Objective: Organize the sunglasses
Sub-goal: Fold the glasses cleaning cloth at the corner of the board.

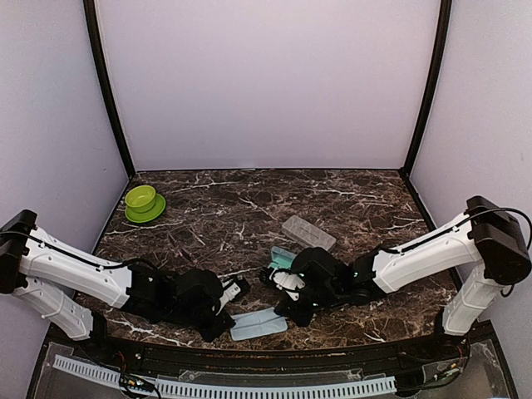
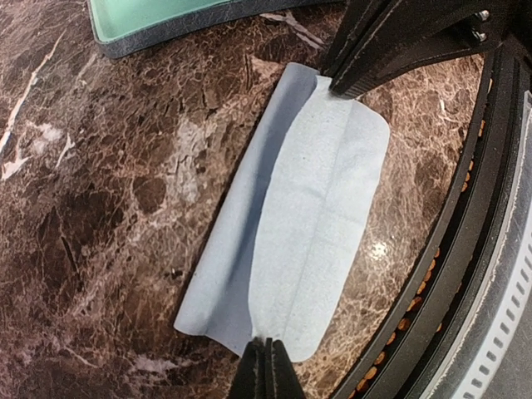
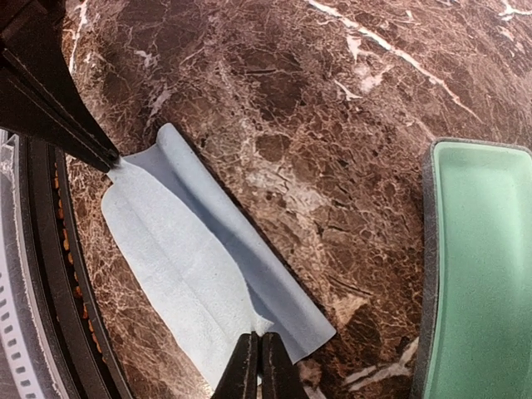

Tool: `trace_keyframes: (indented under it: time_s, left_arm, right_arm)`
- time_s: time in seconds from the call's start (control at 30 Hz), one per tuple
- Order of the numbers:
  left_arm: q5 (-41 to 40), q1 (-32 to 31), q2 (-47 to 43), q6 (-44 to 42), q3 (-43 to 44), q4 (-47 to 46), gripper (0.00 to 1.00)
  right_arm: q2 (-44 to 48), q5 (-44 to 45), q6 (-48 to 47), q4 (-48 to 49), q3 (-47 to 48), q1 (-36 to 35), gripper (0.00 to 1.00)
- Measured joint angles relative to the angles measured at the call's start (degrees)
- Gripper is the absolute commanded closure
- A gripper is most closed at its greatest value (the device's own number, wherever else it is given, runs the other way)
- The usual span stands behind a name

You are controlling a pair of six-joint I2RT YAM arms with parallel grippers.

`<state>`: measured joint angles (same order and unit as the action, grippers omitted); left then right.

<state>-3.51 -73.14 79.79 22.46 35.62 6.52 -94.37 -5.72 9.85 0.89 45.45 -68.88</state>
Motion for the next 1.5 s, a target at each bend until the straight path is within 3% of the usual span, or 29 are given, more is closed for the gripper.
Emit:
trace_keyframes:
  time_s: [1.5]
  left_arm:
    - [0.09, -2.01, 3.30, 1.36, 0.02, -0.83, 1.00]
  right_arm:
    - [-0.17, 0.00, 1.70, 0.81, -2.29, -1.46, 0.91]
